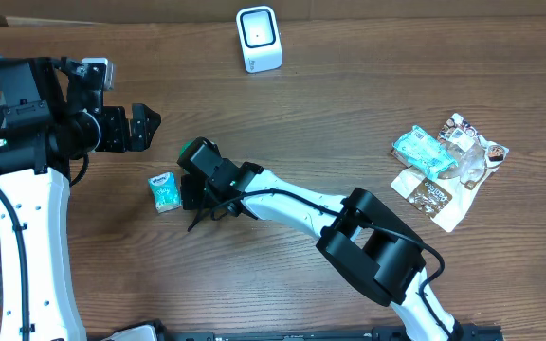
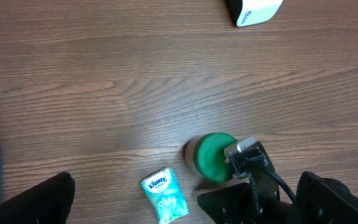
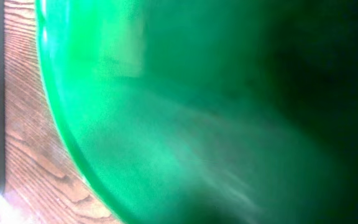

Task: Scan the item barcode
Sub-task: 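Grasp the green-lidded jar by its lid with the right gripper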

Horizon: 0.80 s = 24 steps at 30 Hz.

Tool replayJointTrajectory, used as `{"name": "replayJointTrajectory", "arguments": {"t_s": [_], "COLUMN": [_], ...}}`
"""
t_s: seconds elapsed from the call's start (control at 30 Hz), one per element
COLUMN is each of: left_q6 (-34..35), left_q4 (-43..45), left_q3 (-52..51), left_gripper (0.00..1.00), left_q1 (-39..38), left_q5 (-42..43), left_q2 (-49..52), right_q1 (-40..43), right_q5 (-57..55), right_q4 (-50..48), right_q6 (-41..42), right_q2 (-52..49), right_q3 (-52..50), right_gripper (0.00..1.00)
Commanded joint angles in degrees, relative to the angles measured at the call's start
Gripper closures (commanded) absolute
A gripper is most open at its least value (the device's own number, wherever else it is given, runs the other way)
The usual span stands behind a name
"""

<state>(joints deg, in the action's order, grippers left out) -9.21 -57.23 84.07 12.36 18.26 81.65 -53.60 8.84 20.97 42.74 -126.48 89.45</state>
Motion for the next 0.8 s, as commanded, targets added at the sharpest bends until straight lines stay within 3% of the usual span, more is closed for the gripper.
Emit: {"name": "replayJointTrajectory", "arguments": {"t_s": [0.0, 0.1, 0.23, 0.33, 0.53, 0.77], "left_q6": [-0.90, -0.90, -0.90, -0.90, -0.90, -0.90], "left_q4": [0.17, 0.17, 0.17, 0.17, 0.17, 0.17], "left_q3": [1.27, 1.27, 1.27, 1.27, 1.27, 1.27], "left_gripper": [0.01, 0.00, 0.00, 0.01, 0.01, 0.00], "left_q1": [-0.37, -0.37, -0.39, -0.39, -0.37, -0.37], "left_q5": [0.63, 0.63, 0.63, 0.63, 0.63, 0.63], "left_q2": [-0.28, -0.28, -0.28, -0.28, -0.28, -0.28], "right_q1": [0.04, 0.04, 0.15, 0.22, 0.26, 0.42], "right_q5": [0.85, 0.85, 0.59, 0.13, -7.58, -17.49], "right_q4": [-0.15, -0.74, -1.07, -0.96, 0.02, 3.63], "right_q6": [-2.27, -5.55, -11.78, -16.85, -23.89, -29.68], "right_q2": [3.04, 3.06, 3.54, 5.07, 8.44, 12.07], "right_q3": [-0.55, -0.55, -0.07, 0.42, 0.42, 0.42], "right_gripper": [0.96, 0.94, 0.64, 0.55, 0.41, 0.33]}}
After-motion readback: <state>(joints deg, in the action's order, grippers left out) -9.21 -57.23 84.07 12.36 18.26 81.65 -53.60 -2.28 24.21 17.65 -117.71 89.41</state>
